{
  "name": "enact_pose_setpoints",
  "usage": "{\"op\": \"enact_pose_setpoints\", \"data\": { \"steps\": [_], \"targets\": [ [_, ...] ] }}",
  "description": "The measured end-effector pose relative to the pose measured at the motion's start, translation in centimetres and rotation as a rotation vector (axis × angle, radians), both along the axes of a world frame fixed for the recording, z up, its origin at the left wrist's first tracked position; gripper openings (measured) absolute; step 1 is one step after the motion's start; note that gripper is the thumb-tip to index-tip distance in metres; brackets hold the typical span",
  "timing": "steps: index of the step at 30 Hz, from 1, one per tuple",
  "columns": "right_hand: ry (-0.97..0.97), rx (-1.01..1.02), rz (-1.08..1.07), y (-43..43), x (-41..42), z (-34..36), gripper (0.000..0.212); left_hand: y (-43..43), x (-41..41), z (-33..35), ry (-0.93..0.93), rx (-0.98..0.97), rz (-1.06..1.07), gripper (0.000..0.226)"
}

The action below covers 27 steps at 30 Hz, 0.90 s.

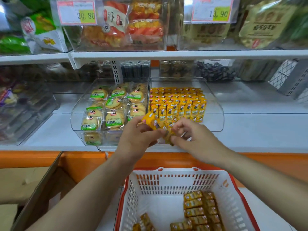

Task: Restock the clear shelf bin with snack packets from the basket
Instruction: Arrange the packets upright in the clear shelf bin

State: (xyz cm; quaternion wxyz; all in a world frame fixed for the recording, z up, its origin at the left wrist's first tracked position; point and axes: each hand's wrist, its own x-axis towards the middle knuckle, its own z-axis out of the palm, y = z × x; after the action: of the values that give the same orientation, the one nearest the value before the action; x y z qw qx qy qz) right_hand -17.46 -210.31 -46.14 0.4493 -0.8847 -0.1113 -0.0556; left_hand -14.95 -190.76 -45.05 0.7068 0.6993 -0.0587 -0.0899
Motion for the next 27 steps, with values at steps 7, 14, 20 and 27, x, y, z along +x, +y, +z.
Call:
{"op": "enact_pose_setpoints", "data": {
  "steps": [7, 14, 20, 27],
  "targets": [
    [-0.009, 0.067, 0.020, 0.7, 0.0, -0.1, 0.007, -0.2, 0.0, -0.3, 0.017, 0.087, -0.001, 0.031],
    [0.080, 0.355, -0.026, 0.3, 1.1, 0.8, 0.033, -0.6, 0.7, -1.0, -0.151, 0.190, -0.059, 0.021],
    [-0.009, 0.353, -0.055, -2.3, 3.3, 3.0, 0.030, -0.5, 1.5, -0.1, -0.262, 0.330, 0.083, 0.044],
    [-0.042, -0.075, -0.287, -5.0, 13.2, -1.4, 0.031, 1.7, 5.0, -3.9, -0.211, 0.801, 0.172, 0.078]
  ]
}}
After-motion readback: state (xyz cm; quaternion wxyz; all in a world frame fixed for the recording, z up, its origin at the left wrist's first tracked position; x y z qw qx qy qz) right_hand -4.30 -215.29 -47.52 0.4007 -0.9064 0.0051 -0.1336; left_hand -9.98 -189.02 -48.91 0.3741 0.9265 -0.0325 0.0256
